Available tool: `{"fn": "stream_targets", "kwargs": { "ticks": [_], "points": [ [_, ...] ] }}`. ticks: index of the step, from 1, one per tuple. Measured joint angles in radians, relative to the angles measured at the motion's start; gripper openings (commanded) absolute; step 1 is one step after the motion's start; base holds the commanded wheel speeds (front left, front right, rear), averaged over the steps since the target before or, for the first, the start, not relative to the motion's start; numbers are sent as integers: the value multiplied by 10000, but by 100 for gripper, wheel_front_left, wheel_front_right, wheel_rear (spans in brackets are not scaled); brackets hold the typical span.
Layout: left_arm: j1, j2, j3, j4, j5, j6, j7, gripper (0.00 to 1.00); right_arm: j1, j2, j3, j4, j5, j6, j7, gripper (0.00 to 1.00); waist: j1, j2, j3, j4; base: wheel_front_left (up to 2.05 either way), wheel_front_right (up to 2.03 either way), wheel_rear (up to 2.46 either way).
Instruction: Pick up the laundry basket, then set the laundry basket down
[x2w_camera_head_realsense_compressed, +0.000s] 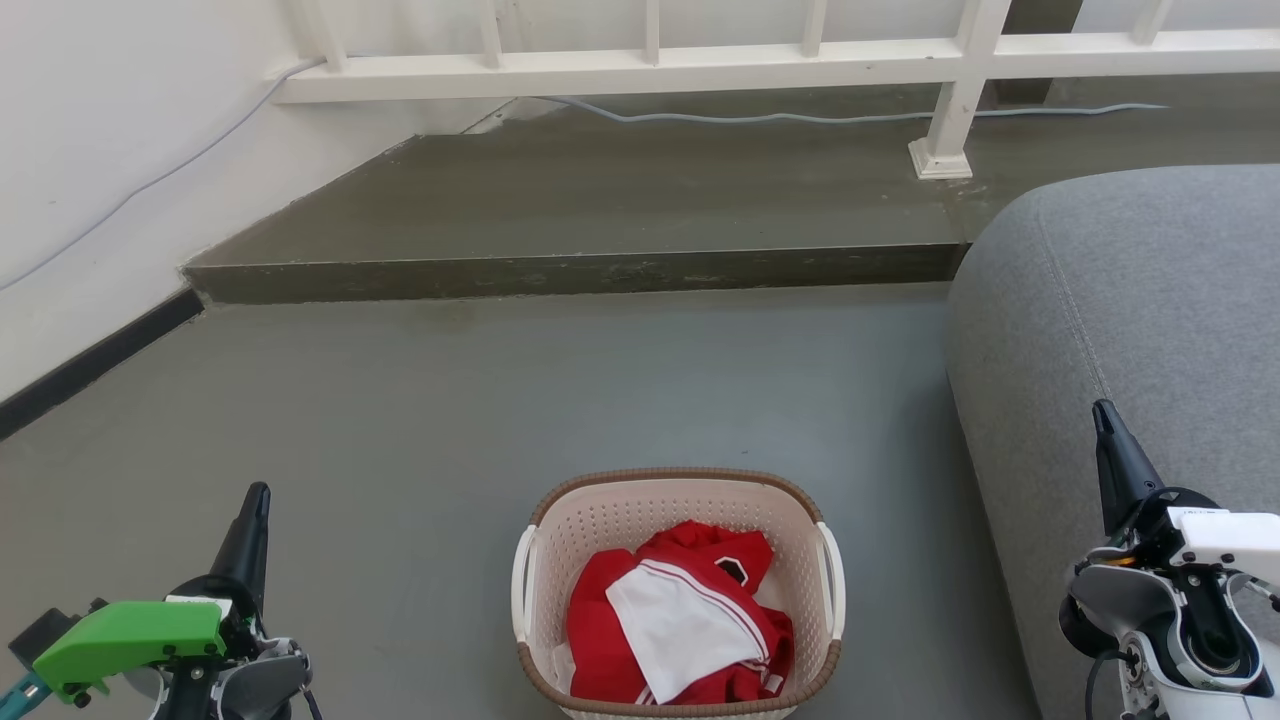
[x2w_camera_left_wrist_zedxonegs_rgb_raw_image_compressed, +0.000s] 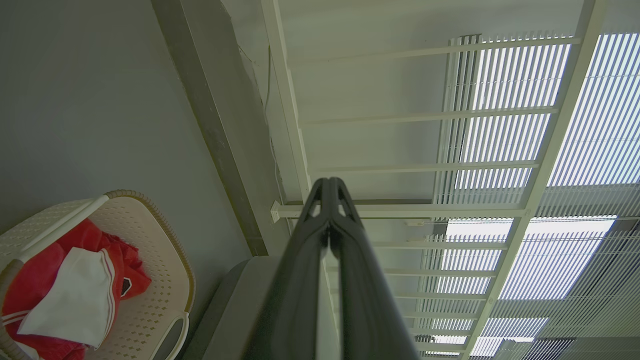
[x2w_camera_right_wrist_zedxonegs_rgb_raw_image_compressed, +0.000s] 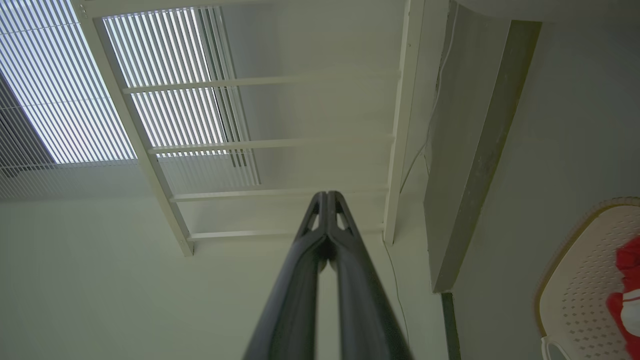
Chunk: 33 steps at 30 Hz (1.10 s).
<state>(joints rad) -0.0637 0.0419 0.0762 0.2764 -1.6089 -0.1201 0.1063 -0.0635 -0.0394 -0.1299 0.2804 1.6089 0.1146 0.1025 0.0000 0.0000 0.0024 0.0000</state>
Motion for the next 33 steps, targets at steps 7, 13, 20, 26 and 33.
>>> {"fn": "stream_targets", "kwargs": {
  "ticks": [7,13,20,26,33],
  "points": [
    [0,0,0,0,0,0,0,0,0,0,0,0,0,0,0,0,0,0,0,0,0,0,0],
    [0,0,4,0,0,0,0,0,0,0,-2,0,0,0,0,0,0,0,0,0,0,0,0],
    [0,0,6,0,0,0,0,0,0,0,-2,0,0,0,0,0,0,0,0,0,0,0,0],
    [0,0,8,0,0,0,0,0,0,0,-2,0,0,0,0,0,0,0,0,0,0,0,0],
    [0,0,12,0,0,0,0,0,0,0,-2,0,0,0,0,0,0,0,0,0,0,0,0]
  ]
}}
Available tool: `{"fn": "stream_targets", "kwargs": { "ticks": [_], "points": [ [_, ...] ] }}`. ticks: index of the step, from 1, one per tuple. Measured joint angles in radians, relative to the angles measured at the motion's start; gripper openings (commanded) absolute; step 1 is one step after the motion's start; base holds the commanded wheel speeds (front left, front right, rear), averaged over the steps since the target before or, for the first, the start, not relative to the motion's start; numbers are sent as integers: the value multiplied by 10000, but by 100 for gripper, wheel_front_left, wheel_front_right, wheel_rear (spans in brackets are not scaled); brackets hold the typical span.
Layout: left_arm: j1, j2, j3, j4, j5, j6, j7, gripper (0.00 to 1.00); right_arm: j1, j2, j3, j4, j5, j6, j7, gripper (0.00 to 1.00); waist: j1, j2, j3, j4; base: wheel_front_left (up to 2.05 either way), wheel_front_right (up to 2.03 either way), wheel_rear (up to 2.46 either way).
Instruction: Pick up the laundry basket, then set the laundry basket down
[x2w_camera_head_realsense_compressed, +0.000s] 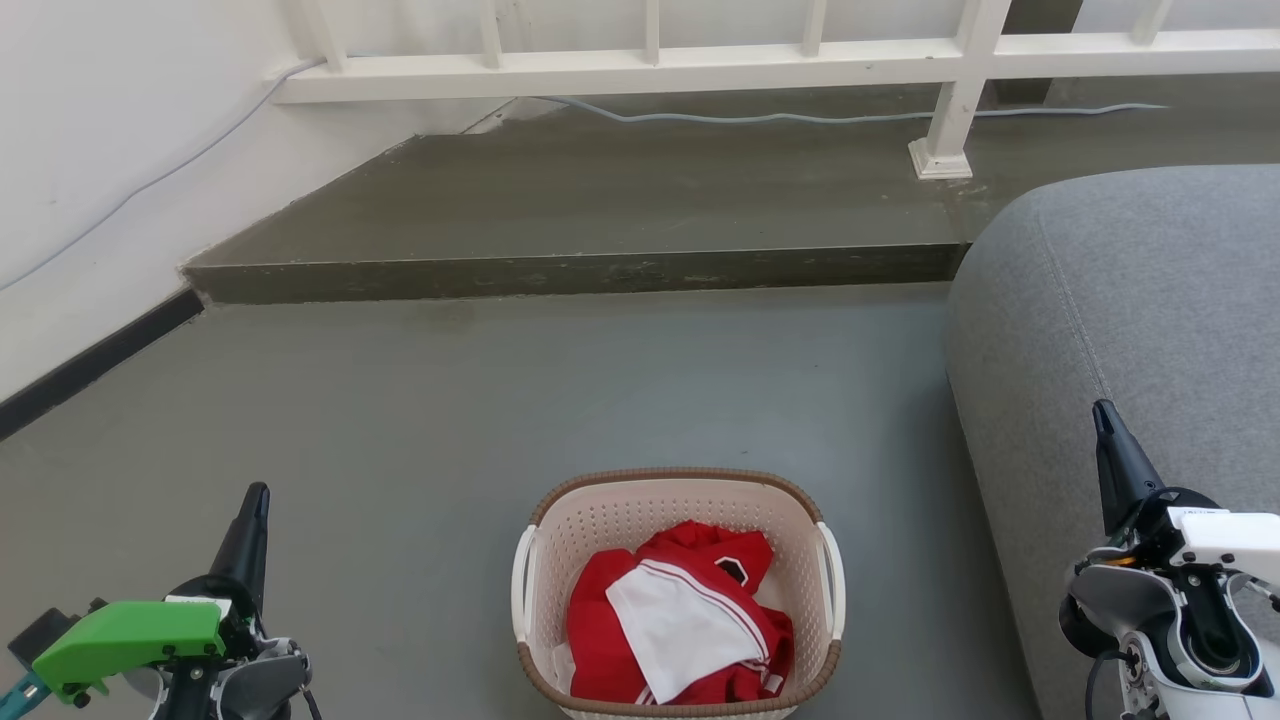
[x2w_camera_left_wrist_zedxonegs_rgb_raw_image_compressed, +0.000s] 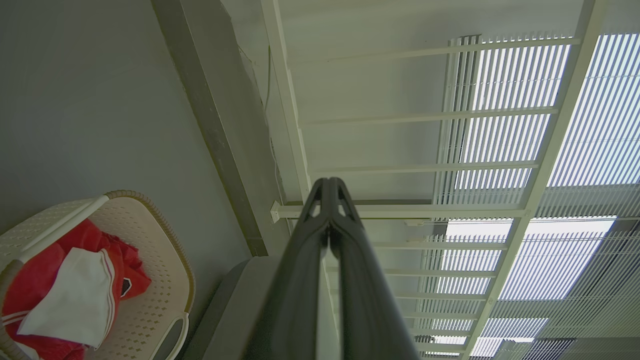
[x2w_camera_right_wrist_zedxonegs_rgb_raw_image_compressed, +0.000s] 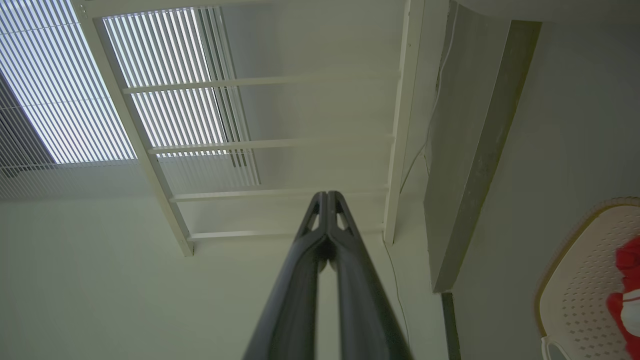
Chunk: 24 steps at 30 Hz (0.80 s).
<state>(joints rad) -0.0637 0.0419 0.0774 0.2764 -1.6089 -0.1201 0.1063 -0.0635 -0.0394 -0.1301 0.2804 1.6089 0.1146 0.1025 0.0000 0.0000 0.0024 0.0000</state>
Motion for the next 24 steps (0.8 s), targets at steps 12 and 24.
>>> {"fn": "stream_targets", "kwargs": {
  "ticks": [12,24],
  "points": [
    [0,-2,2,0,0,0,0,0,0,2,-2,0,0,0,0,0,0,0,0,0,0,0,0],
    [0,-2,4,0,0,0,0,0,0,2,-4,0,0,0,0,0,0,0,0,0,0,0,0]
  ]
}}
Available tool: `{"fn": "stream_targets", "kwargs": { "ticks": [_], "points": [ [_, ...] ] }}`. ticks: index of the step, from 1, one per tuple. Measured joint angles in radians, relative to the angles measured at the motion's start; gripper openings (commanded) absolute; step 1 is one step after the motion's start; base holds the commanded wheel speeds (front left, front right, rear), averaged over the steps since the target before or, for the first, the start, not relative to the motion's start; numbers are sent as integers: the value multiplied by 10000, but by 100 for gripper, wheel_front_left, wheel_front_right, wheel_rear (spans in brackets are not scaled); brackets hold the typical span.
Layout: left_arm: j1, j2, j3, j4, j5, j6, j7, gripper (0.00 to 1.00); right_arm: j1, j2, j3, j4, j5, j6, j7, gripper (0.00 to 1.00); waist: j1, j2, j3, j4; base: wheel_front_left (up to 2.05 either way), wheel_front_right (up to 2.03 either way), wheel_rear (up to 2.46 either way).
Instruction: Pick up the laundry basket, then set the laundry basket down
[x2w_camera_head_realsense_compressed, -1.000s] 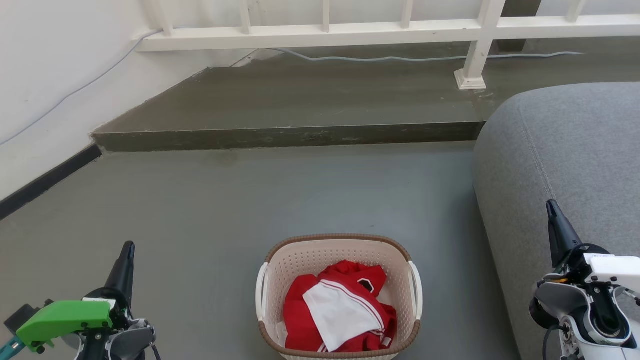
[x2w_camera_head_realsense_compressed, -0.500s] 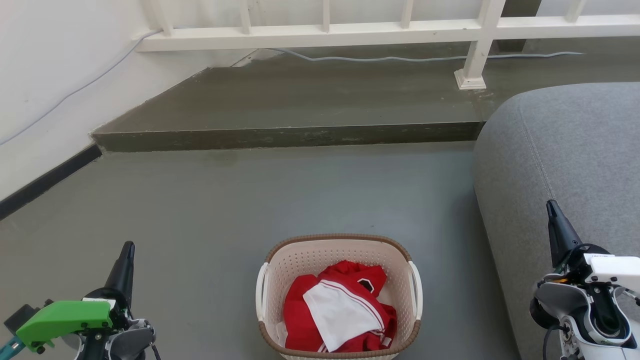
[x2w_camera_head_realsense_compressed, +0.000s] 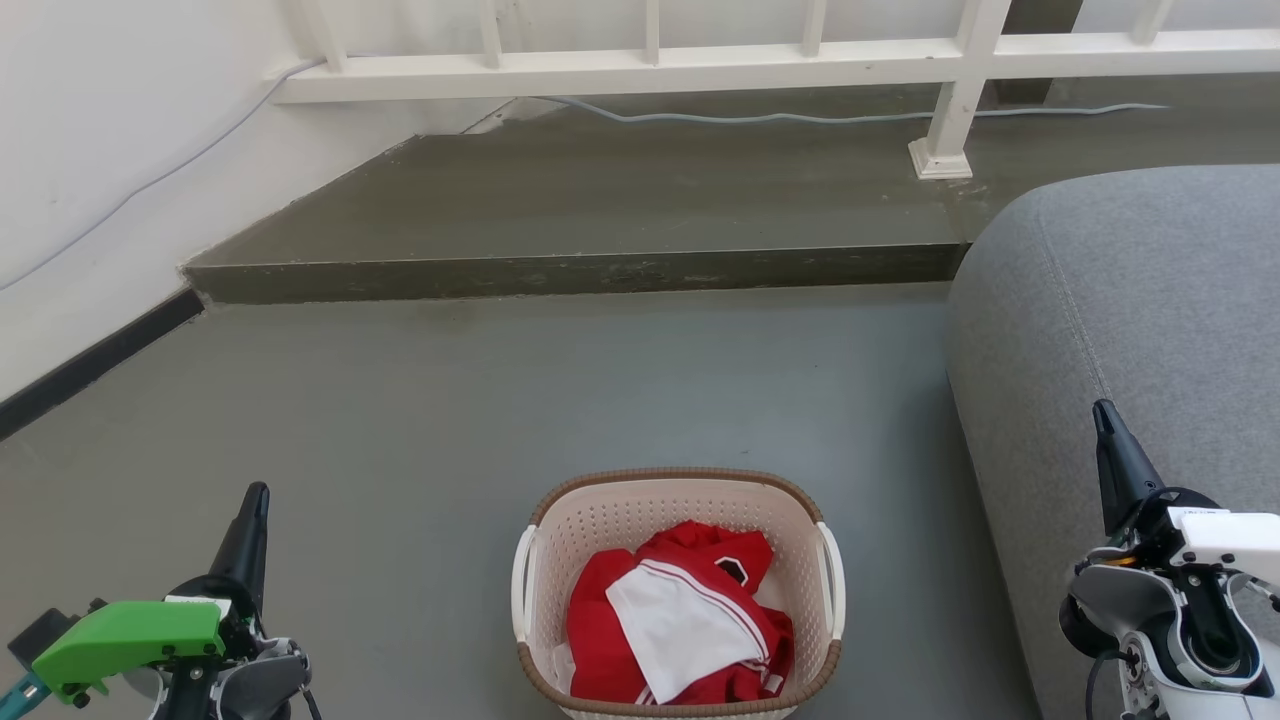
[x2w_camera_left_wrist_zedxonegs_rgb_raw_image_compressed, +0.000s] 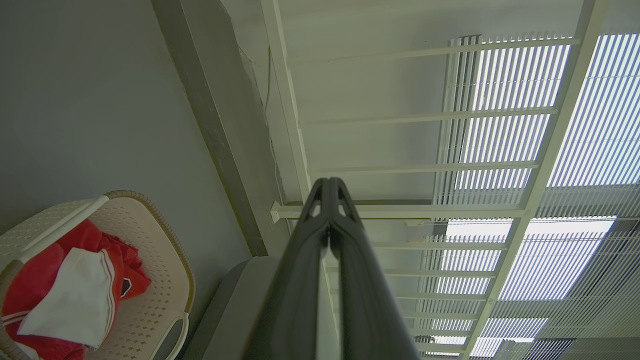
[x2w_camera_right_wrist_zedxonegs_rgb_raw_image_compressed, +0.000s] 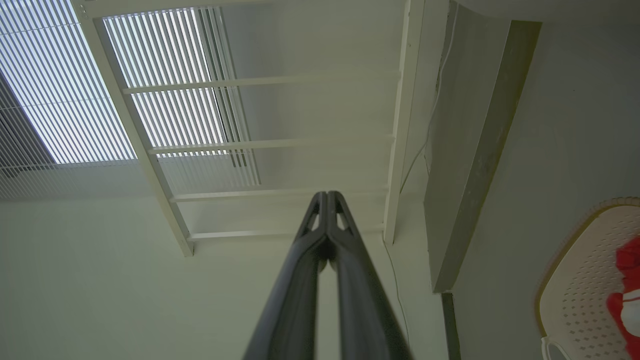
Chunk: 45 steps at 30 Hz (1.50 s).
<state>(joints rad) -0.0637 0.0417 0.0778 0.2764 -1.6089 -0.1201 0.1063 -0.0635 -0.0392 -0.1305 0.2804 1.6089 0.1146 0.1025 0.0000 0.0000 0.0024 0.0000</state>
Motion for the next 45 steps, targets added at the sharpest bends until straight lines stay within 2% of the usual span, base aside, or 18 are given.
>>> {"fn": "stream_targets", "kwargs": {
  "ticks": [34,35,45],
  "points": [
    [0,0,4,-2,0,0,0,0,0,0,-4,0,0,0,40,0,0,0,0,0,0,0,0],
    [0,0,4,-2,0,0,0,100,0,0,-4,0,0,0,42,100,0,0,0,0,0,0,0],
    [431,-213,-123,439,2,19,-56,100,472,247,125,447,-2,-17,-23,100,0,0,9,1,0,0,0]
  ]
}}
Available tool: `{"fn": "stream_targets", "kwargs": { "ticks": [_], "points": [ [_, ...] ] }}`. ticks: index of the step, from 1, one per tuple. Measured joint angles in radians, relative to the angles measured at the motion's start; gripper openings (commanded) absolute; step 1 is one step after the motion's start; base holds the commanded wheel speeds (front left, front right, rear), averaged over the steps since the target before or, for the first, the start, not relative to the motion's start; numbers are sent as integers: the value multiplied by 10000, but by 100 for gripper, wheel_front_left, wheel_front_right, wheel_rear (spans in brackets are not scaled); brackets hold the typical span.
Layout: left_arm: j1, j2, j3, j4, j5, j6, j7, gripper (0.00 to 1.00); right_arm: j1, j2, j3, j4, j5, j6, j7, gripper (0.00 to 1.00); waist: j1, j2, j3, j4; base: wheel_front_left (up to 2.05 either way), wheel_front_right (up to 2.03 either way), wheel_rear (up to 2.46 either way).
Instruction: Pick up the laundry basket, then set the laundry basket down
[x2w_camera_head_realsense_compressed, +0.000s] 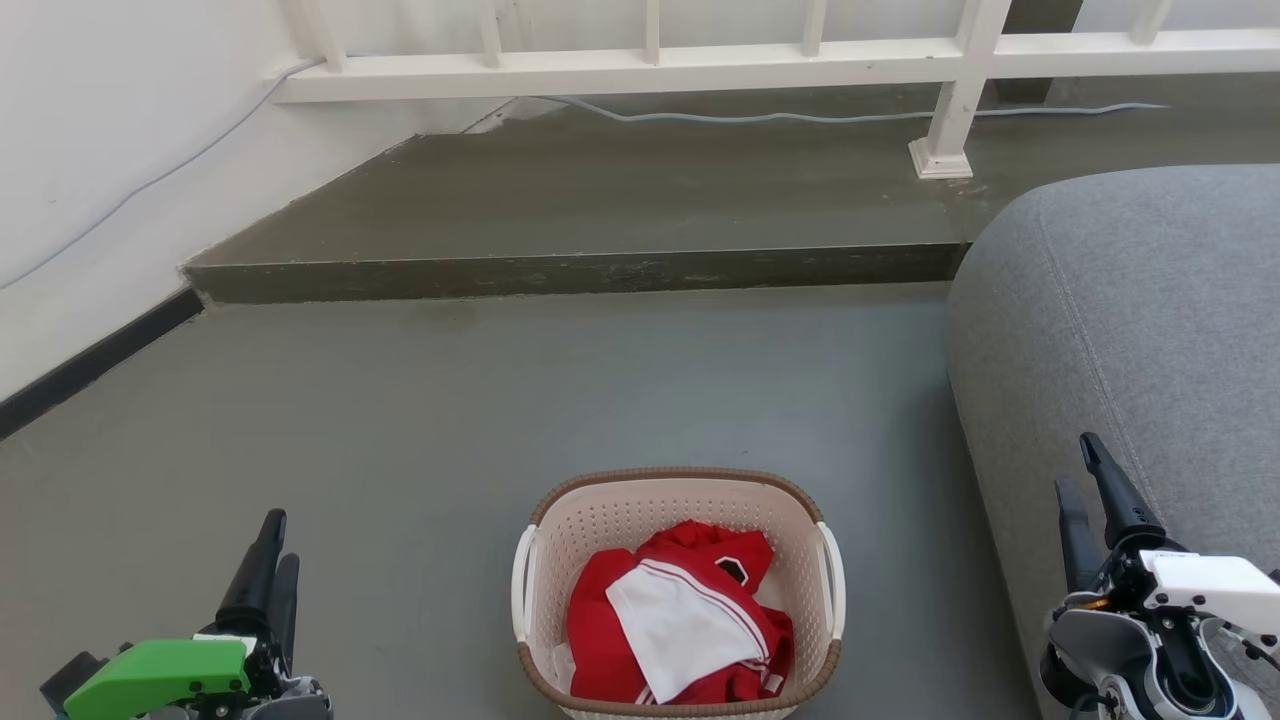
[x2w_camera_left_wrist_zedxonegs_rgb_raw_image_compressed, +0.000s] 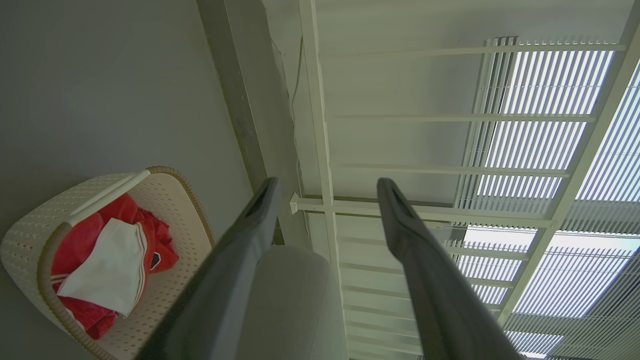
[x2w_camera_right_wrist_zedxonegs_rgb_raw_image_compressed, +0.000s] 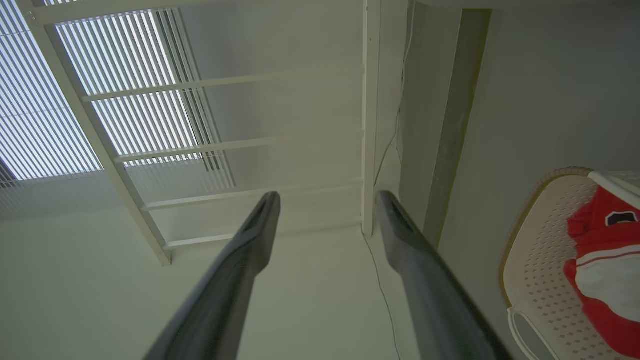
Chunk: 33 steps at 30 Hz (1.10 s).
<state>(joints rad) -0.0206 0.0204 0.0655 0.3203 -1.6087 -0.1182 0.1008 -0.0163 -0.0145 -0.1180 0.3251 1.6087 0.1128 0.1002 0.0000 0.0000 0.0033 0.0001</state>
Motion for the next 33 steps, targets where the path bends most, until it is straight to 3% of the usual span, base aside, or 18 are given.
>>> {"fn": "stream_targets", "kwargs": {
  "ticks": [17,33],
  "points": [
    [-14,6,-286,-360,355,-2,-545,100,-34,-13,627,-357,-445,0,-560,100,1,0,29,-7,0,0,0],
    [-81,391,-991,-702,1755,-2,-1179,100,-222,-337,1465,-562,-1785,2,-1185,100,1,0,66,-61,0,0,0]
  ]
}}
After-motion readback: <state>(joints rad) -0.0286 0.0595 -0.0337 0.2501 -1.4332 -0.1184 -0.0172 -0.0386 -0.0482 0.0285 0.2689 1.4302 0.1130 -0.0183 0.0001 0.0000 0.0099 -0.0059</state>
